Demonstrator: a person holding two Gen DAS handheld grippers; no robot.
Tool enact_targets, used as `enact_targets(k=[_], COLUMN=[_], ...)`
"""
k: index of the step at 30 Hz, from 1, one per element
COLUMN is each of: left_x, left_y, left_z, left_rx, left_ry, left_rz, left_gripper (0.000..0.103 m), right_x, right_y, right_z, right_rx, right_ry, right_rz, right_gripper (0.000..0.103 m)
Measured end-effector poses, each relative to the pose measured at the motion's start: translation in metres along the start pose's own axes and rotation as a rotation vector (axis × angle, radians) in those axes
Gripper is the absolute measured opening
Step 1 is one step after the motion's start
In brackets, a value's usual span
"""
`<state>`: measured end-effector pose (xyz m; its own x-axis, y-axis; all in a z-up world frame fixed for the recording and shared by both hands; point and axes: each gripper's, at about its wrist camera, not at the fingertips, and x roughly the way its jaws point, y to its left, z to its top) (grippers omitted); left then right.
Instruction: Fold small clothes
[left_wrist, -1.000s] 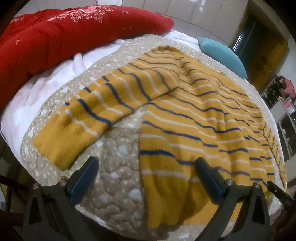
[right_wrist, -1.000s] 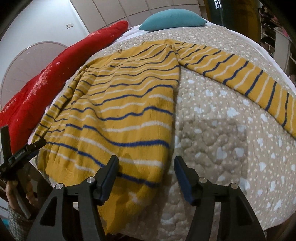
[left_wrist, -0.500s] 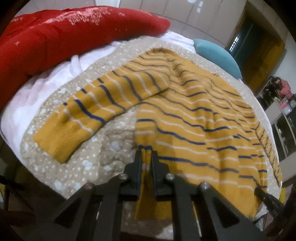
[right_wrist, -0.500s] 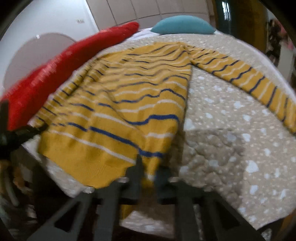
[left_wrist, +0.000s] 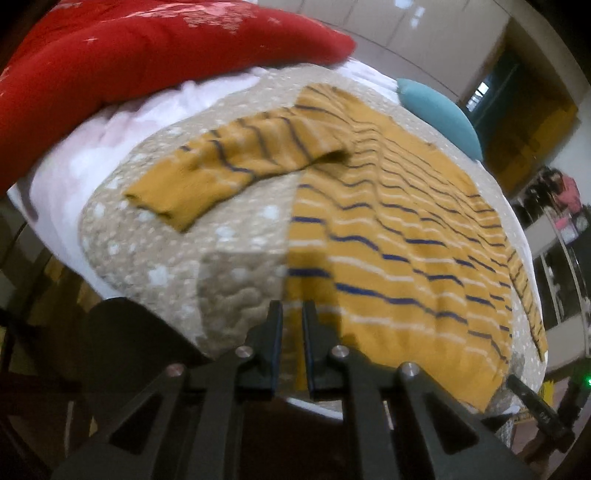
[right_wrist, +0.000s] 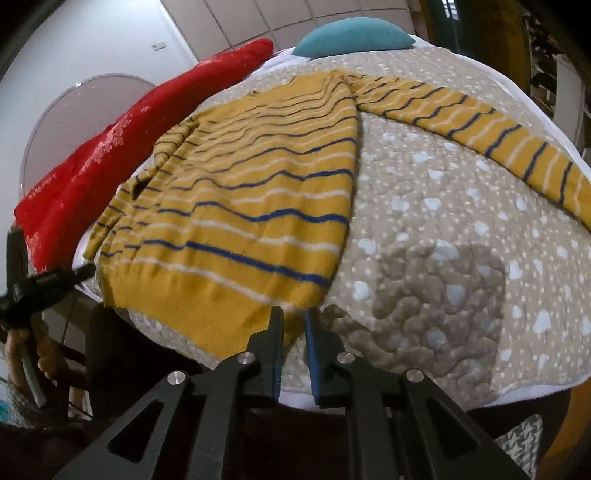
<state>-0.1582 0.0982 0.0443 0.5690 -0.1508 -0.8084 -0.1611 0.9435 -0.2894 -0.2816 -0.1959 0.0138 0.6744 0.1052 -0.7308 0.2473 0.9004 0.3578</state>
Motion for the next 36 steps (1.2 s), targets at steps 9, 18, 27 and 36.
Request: enact_targets(k=[9, 18, 27, 36], left_x=[-0.022, -0.021, -0.017, -0.010], left_y=[0.010, 0.017, 0.043, 0.070], left_z=[0.005, 0.001, -0.003, -0.002], left_rx=[0.057, 0.070, 0.024, -0.066], left_ry=[-0.124, -0.121, -0.098, -0.077], left_rz=[0.131, 0.137, 0.157, 0.142], left_gripper=[0.061, 0.074, 0.075, 0.076], right_x=[-0.016, -0.007, 0.021, 0.038], right_y=[0.013, 0.070, 0.121, 0.141], right_z=[0.015, 0.029, 0.034, 0.017], right_rx=[-0.041, -0.213, -0.307, -0.340], right_ry=[-0.064, -0.058, -0.012, 0.026], right_rz=[-0.043, -0.122, -0.142, -0.148], right_gripper=[0.038, 0.058, 0.065, 0.072])
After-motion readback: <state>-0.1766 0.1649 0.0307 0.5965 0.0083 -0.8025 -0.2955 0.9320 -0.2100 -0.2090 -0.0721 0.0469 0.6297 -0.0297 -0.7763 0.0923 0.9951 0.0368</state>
